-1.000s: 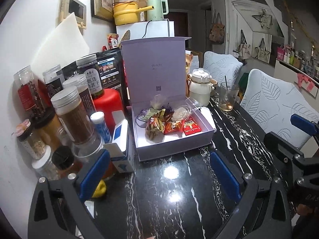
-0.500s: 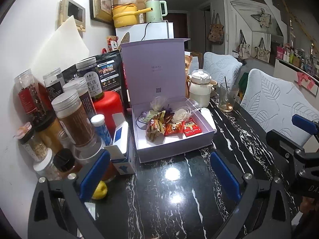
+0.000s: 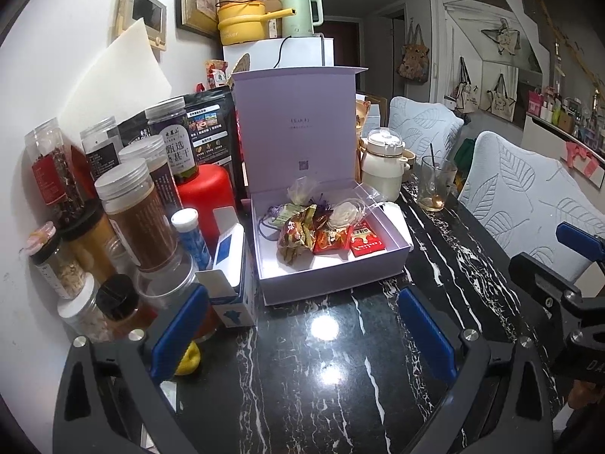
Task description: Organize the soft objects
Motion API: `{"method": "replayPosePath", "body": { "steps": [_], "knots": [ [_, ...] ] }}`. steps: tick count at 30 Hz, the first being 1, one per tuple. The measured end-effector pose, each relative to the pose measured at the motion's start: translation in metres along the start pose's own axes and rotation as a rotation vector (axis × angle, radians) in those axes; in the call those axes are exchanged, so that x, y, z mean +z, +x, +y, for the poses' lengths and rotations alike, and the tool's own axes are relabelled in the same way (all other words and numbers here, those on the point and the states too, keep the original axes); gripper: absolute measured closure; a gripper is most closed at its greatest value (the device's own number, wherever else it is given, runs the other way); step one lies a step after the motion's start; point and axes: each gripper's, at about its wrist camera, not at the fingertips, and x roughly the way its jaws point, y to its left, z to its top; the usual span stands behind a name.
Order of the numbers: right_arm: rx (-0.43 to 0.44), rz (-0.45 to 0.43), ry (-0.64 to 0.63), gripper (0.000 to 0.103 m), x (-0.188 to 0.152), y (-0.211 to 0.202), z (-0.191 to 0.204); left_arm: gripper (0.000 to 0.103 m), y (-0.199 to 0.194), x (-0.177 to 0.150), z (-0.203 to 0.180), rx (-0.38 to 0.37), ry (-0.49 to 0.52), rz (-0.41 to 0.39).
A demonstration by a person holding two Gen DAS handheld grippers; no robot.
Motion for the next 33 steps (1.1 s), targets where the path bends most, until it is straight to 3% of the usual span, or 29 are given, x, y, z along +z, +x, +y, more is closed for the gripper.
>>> {"method": "replayPosePath", "body": {
  "steps": [33],
  "knots": [
    [-0.024, 0.045, 0.005, 0.002, -0.0043, 0.0100, 0.0029, 0.001, 0.0059, -0.0056, 0.0039, -0.009, 0.013, 0.011]
  ]
}}
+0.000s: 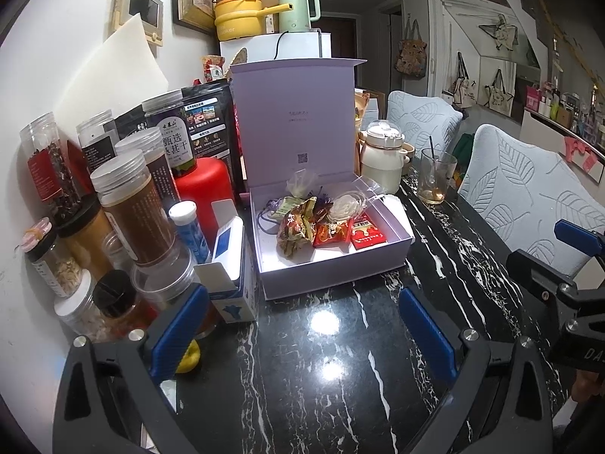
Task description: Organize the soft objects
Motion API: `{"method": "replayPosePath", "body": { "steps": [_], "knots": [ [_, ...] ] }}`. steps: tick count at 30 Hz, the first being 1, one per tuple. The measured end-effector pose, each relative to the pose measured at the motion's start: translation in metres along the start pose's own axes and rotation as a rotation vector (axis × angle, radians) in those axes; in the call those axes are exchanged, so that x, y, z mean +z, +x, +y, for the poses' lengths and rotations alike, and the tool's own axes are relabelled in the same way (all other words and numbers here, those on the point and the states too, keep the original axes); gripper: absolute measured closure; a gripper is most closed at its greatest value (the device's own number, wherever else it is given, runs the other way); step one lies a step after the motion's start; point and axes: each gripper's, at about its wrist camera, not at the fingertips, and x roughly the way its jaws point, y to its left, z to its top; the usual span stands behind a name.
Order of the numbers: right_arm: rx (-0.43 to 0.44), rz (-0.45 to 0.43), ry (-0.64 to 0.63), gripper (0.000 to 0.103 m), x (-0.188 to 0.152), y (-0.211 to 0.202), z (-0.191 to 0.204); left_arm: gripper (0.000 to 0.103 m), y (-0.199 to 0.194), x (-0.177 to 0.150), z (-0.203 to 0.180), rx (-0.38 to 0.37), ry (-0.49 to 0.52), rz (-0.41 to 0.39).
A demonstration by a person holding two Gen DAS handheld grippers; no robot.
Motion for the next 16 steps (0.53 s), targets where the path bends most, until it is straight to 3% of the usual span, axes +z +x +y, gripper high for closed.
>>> {"method": "replayPosePath", "body": {
  "steps": [16],
  "knots": [
    [-0.006, 0.026, 0.011, 0.002, -0.0069, -0.0015, 0.0022, 0.001, -0.0095, -0.0047, 0.0091, 0.014, -0.002, -0.025]
  ]
}}
